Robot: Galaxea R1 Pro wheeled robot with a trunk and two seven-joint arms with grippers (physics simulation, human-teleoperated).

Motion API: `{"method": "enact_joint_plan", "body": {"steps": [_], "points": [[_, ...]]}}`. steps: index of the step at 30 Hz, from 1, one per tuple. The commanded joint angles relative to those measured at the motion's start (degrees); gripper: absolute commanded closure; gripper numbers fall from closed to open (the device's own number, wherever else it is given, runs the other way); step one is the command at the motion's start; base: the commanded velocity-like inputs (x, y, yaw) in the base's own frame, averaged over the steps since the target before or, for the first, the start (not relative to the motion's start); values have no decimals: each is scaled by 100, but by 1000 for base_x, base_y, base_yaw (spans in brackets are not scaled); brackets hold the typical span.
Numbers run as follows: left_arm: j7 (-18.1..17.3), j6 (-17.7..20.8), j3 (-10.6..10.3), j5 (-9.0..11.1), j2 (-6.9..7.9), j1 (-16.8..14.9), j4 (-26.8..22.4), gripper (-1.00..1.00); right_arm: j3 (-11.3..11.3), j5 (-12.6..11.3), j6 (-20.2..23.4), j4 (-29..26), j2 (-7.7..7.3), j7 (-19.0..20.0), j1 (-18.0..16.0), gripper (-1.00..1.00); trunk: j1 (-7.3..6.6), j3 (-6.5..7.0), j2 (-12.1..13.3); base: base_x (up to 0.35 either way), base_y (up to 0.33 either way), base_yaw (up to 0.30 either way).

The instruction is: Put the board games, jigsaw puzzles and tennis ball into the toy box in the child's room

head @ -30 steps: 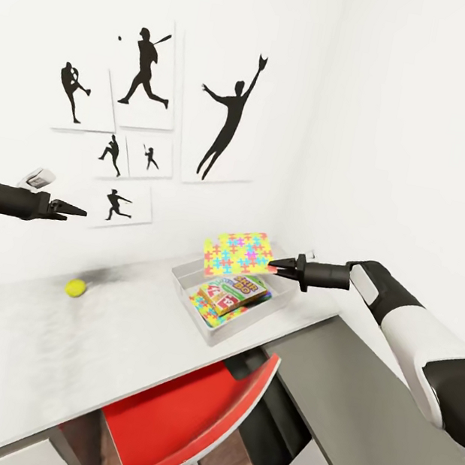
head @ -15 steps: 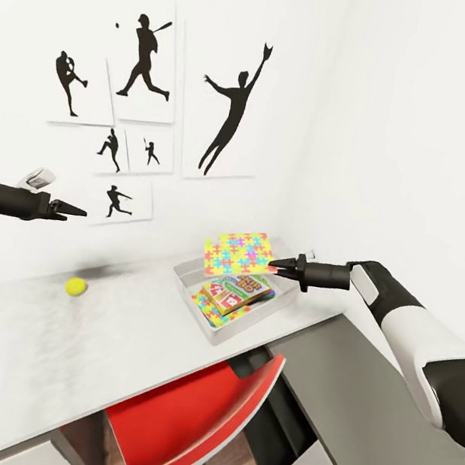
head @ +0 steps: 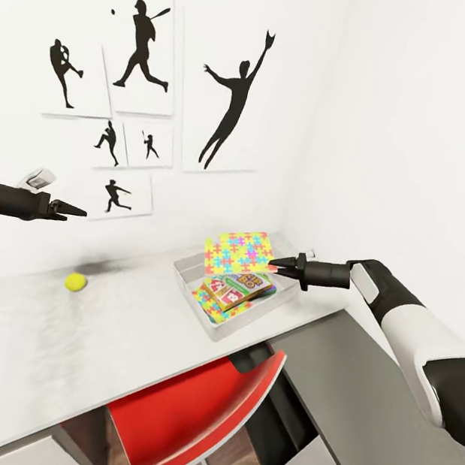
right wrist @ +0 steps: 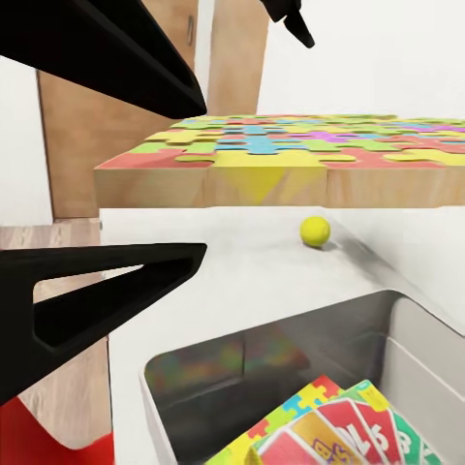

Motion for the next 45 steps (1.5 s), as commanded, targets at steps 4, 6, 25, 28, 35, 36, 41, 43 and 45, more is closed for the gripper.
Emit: {"method": "enact_joint_plan", "body": {"steps": [4,6,25,28,35,36,41,43,45], "points": [[-54,56,10,-68,-5,-6,-2,-100,23,14,12,0,-4,31,-36,100,3,-50,-13,0,0,0],[-54,56,10,-64,-5,-7,-3,-100,23,20,12,0,-4,28,-53,100,3,-69,-13,0,0,0],[-54,56,4,-62,-40,-6,-3,-100,23,22,12,-43,-162,21,-16,100,3,-221,-13,0,0,0],[-54,56,6,-70,-58,-6,-2,-100,21,19,8,-51,-197,35,-6,100,3,-224,-13,0,0,0],[-54,56,7,-70,-74,-6,-1,-100,20,37,-14,-60,-200,14,-10,100,3,-225,-13,0,0,0],[-54,56,8,-68,-72,-6,-2,-100,21,42,-17,-60,-193,5,-13,100,3,-226,-13,0,0,0],[-54,56,9,-61,-75,-6,-3,-100,20,32,-34,-65,-169,-172,-30,100,3,-226,-13,0,0,0],[-54,56,10,-60,-75,-6,-2,-100,20,27,-47,-76,-190,-209,-25,100,3,-226,-13,0,0,0],[-54,56,10,-60,-76,-6,-3,-100,13,22,-82,-80,-198,-221,-17,100,3,-226,-13,0,0,0]]}}
